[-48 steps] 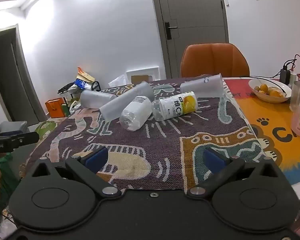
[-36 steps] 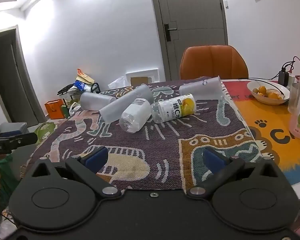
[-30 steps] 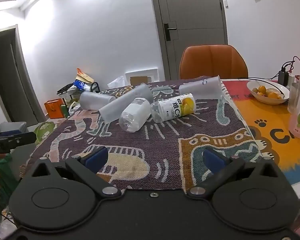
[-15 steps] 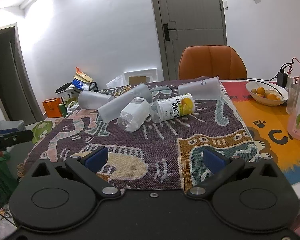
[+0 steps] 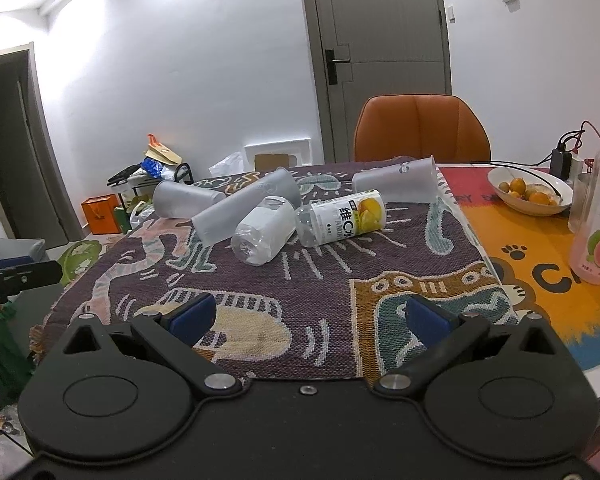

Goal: Flip cup upright

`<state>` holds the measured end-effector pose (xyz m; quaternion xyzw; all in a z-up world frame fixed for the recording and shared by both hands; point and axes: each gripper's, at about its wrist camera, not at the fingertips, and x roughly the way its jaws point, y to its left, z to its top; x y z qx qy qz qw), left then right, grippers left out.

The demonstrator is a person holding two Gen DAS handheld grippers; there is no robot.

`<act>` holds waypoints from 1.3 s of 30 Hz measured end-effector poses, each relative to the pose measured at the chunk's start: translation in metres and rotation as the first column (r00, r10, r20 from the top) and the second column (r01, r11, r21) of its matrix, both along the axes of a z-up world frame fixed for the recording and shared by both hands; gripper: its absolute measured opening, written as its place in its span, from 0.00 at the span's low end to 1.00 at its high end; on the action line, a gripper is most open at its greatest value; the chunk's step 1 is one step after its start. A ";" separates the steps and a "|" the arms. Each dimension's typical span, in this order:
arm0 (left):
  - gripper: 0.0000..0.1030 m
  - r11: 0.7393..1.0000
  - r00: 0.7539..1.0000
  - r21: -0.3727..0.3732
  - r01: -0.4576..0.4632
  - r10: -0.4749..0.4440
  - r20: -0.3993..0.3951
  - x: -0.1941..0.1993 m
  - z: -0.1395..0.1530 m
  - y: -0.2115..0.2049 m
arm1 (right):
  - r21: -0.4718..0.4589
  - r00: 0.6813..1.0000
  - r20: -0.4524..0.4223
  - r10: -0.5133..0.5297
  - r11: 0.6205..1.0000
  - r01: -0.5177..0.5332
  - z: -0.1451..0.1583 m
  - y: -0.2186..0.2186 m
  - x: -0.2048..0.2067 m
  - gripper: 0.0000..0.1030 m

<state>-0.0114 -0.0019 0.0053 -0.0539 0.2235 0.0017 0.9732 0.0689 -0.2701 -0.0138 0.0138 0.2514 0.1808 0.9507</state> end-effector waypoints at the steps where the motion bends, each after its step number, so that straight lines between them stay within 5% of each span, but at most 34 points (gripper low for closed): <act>1: 1.00 1.000 1.000 0.000 -0.002 0.002 0.003 0.000 0.000 0.001 | -0.004 1.000 0.000 -0.001 1.000 0.001 0.000 0.000 0.000 1.00; 39: 1.00 1.000 1.000 0.014 0.000 0.000 -0.018 0.013 -0.008 0.008 | 0.003 1.000 -0.020 0.015 1.000 -0.015 -0.015 0.001 0.016 1.00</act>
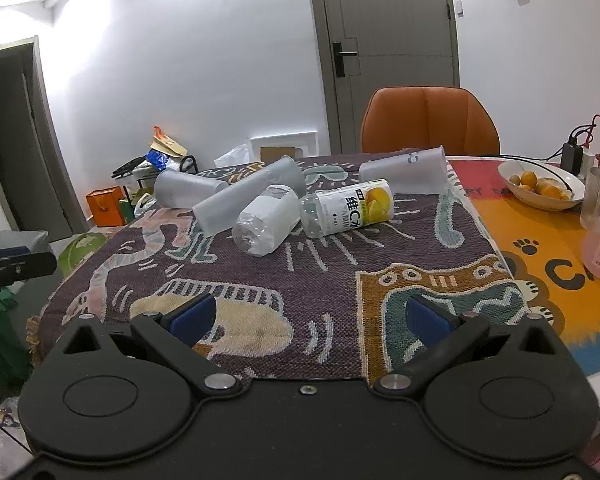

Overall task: Flip cup upright
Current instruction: 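Move the left gripper down onto the frosted cup lying nearest it and close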

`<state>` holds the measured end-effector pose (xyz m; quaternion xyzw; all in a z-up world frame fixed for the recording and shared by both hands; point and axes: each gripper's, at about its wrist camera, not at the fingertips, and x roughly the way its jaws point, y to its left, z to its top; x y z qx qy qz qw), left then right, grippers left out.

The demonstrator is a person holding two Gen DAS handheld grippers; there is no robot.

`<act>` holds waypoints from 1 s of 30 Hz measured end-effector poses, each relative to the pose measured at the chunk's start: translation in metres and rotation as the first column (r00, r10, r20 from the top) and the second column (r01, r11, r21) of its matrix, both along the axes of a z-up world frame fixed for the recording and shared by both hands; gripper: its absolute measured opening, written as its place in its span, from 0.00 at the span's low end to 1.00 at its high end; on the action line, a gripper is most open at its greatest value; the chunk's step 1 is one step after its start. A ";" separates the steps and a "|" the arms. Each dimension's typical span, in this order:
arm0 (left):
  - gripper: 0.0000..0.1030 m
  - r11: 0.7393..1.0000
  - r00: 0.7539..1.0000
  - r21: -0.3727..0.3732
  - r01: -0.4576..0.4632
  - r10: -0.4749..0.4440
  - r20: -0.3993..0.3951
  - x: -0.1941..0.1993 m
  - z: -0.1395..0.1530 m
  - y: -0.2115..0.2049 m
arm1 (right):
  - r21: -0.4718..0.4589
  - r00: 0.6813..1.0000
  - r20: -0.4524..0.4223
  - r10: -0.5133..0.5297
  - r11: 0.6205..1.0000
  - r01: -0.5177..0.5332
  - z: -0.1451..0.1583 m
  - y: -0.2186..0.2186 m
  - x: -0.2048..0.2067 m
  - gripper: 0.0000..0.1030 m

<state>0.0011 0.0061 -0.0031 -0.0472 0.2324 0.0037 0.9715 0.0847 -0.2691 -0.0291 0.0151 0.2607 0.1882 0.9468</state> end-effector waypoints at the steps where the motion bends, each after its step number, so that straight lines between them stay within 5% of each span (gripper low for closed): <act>1: 1.00 1.000 1.000 0.000 0.004 -0.004 -0.004 0.003 -0.001 -0.001 | 0.005 1.000 -0.005 -0.005 1.000 0.005 -0.001 -0.001 0.003 1.00; 30: 0.98 0.980 0.978 0.016 0.200 -0.199 -0.069 0.159 -0.011 -0.039 | 0.179 0.994 -0.080 -0.075 0.980 0.088 -0.031 -0.011 0.092 1.00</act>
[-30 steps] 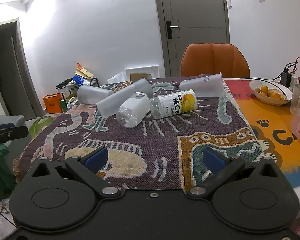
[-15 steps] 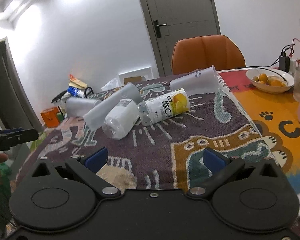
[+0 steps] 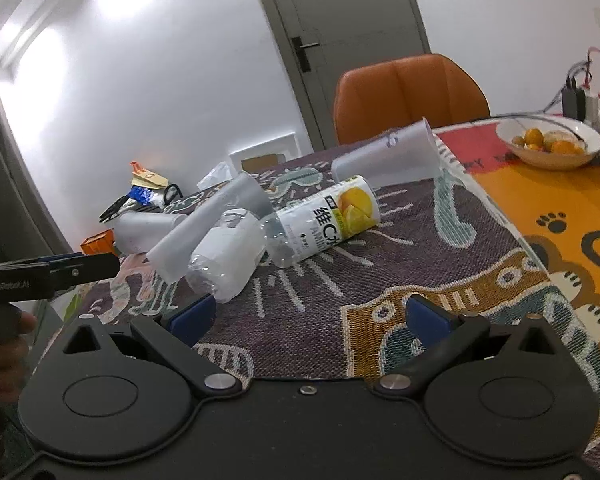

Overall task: Flip cup upright
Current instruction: 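Move the left gripper down onto the frosted cup lying nearest it and close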

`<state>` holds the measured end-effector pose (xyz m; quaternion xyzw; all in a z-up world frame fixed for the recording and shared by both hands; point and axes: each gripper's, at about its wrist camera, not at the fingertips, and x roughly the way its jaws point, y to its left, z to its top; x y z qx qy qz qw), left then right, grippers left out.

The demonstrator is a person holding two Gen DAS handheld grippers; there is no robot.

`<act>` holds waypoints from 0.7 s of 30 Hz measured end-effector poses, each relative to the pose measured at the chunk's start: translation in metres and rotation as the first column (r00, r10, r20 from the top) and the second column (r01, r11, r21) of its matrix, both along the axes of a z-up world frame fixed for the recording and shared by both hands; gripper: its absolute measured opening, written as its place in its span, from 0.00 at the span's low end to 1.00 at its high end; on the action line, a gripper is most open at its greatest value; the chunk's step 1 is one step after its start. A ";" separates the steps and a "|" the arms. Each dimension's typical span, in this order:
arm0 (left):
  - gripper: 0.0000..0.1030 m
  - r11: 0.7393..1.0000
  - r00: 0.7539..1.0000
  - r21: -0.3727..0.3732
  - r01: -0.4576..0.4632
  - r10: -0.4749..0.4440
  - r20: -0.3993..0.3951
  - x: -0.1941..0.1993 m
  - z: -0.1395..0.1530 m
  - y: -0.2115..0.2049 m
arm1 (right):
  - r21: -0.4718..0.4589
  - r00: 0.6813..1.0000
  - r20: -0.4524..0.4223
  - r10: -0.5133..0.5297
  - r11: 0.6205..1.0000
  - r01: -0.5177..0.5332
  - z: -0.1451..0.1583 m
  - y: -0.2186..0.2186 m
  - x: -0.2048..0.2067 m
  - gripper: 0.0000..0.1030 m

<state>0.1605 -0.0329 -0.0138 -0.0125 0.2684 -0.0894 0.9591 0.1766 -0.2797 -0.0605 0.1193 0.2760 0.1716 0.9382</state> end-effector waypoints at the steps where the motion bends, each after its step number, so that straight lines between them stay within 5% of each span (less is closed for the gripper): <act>1: 0.98 1.000 1.000 0.001 0.005 -0.005 -0.004 0.004 -0.001 0.000 | 0.005 1.000 -0.005 -0.005 1.000 0.005 -0.002 0.000 0.002 1.00; 21: 0.91 0.996 0.973 0.038 0.082 -0.071 -0.219 0.113 -0.039 -0.030 | 0.037 0.987 -0.125 -0.099 0.994 0.104 -0.023 -0.007 0.048 0.93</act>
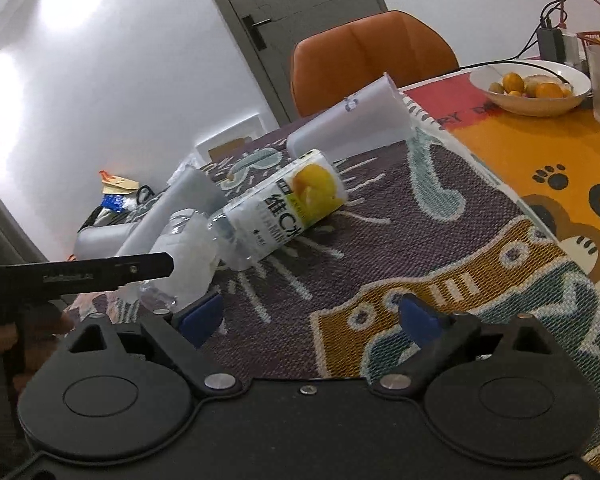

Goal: Flip cup upright

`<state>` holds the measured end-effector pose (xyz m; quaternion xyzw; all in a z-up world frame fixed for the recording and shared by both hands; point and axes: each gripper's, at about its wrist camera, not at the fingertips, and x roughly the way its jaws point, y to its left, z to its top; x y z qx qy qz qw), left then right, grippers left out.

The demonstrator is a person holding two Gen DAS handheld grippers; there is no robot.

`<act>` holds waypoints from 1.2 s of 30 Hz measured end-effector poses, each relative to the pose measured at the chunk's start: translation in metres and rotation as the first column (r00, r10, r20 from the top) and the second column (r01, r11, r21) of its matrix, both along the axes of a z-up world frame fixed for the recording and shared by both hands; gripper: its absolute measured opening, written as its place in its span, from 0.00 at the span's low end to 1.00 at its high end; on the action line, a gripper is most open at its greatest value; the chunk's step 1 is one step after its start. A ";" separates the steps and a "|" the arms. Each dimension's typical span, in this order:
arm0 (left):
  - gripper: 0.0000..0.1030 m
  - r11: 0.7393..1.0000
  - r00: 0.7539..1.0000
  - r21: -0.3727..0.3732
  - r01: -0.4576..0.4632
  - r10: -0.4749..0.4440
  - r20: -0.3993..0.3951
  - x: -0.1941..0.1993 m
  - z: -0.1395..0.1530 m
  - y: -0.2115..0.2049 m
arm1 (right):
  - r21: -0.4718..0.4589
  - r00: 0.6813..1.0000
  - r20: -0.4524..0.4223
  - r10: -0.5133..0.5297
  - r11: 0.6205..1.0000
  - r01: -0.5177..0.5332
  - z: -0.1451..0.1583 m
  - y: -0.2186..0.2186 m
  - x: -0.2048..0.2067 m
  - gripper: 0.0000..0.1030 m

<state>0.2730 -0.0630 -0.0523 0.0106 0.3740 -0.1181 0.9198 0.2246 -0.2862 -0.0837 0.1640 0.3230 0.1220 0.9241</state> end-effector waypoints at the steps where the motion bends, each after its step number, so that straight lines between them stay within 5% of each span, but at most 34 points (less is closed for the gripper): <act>1: 0.91 1.000 1.000 0.004 -0.003 0.003 -0.008 0.004 -0.002 -0.002 | 0.001 1.000 -0.002 -0.007 1.000 0.007 -0.001 -0.002 0.002 0.93; 9: 0.84 0.999 0.997 0.052 -0.003 0.007 -0.082 0.027 -0.017 -0.013 | 0.033 0.999 -0.023 -0.037 0.999 0.038 -0.009 -0.013 0.009 0.93; 13: 0.64 0.999 0.992 0.044 -0.024 0.029 -0.127 0.034 -0.024 -0.007 | 0.042 0.999 -0.029 -0.042 0.998 0.043 -0.012 -0.013 0.007 0.93; 16: 0.60 0.999 0.991 0.010 -0.037 0.038 -0.127 0.034 -0.023 0.001 | 0.041 0.999 -0.025 -0.042 0.998 0.043 -0.012 -0.012 0.003 0.93; 36: 0.60 0.999 1.000 -0.030 -0.014 0.014 -0.013 -0.035 0.014 0.002 | 0.079 0.999 0.006 -0.032 0.996 0.032 -0.003 -0.006 -0.031 0.94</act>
